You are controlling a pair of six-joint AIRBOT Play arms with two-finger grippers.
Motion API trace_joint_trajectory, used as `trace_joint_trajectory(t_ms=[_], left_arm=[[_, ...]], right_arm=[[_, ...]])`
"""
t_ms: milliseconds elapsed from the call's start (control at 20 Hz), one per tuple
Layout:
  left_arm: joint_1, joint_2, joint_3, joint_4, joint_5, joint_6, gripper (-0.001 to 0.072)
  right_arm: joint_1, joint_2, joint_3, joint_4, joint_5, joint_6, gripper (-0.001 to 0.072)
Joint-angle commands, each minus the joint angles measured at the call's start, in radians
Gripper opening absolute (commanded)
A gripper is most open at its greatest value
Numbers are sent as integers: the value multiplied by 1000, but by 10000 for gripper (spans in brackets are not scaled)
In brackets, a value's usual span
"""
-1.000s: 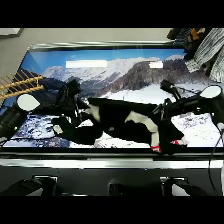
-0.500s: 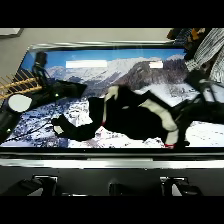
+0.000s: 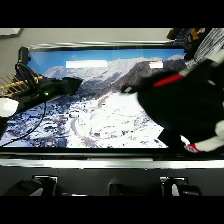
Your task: Fold the clothes and pants, and hang the long-sleeved shirts on hangers.
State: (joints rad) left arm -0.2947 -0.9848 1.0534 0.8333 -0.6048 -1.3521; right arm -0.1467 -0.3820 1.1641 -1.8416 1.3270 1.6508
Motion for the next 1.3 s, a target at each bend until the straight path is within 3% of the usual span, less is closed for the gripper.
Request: trace_joint_trajectory(t_ms=[0, 250, 500, 600, 800, 1250], left_arm=[[-17, 5, 0, 0, -35, -10, 608], [-21, 2, 0, 0, -35, -10, 608], [-21, 1, -2, 1, -37, -10, 608], [-21, 1, -2, 1, -35, -9, 608], [-21, 1, -2, 1, -35, -9, 608], [-21, 1, -2, 9, -35, -9, 609]], right_arm=[[0, -58, 115, -300, 89, 304, 36], [0, -446, 511, -619, 88, 430, 36], [-1, -795, 934, -781, 26, 439, 37], [-21, -837, 952, -835, -50, 491, 37], [-188, -852, 952, -787, -100, 613, 36], [-375, -848, 952, -787, -263, 647, 36]])
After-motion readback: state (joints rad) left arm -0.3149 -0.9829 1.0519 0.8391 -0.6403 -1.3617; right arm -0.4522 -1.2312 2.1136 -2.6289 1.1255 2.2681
